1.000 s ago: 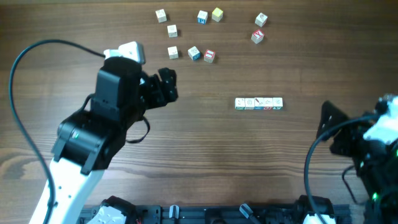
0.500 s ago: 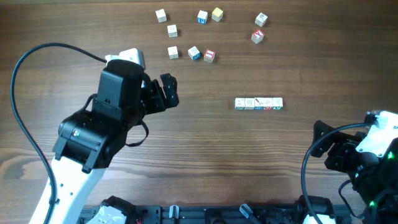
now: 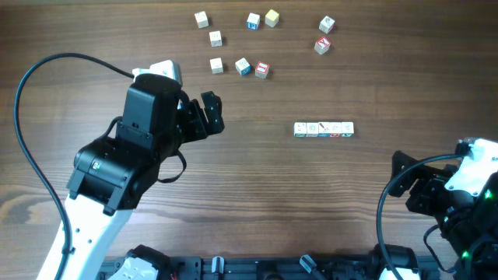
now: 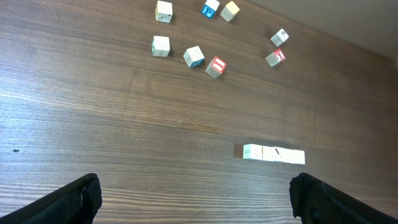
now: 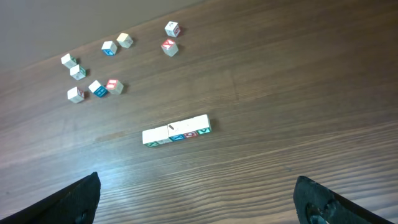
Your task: Form a horizontal line
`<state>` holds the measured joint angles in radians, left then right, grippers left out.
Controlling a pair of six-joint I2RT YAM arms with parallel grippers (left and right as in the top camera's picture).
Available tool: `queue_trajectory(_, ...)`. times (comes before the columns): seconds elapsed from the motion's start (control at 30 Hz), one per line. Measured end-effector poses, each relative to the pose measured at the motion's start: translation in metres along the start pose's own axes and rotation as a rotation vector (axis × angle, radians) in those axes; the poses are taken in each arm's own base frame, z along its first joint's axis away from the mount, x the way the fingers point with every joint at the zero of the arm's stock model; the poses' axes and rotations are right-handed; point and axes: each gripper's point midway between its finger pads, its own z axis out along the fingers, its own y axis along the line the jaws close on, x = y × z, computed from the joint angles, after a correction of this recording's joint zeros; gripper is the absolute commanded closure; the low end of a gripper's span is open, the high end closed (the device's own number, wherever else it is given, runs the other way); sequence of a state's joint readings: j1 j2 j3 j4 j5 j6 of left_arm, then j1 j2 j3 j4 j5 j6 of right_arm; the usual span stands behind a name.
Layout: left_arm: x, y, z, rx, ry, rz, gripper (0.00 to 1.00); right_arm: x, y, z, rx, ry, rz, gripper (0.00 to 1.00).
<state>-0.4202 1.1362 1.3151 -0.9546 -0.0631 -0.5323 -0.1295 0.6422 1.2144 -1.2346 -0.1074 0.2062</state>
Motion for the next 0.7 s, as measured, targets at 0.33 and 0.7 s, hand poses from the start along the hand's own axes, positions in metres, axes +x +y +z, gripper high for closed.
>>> queue_trajectory(0.33,0.000,0.000,0.000,0.000,0.000,0.000,0.00,-0.003,-0.006,0.000,0.032,-0.018,-0.032,0.00)
queue_trajectory(0.7,0.001,0.001,0.000,-0.003,0.004,0.000,0.00,-0.067,0.036,0.001,-0.226,-0.627,-0.196,0.00)
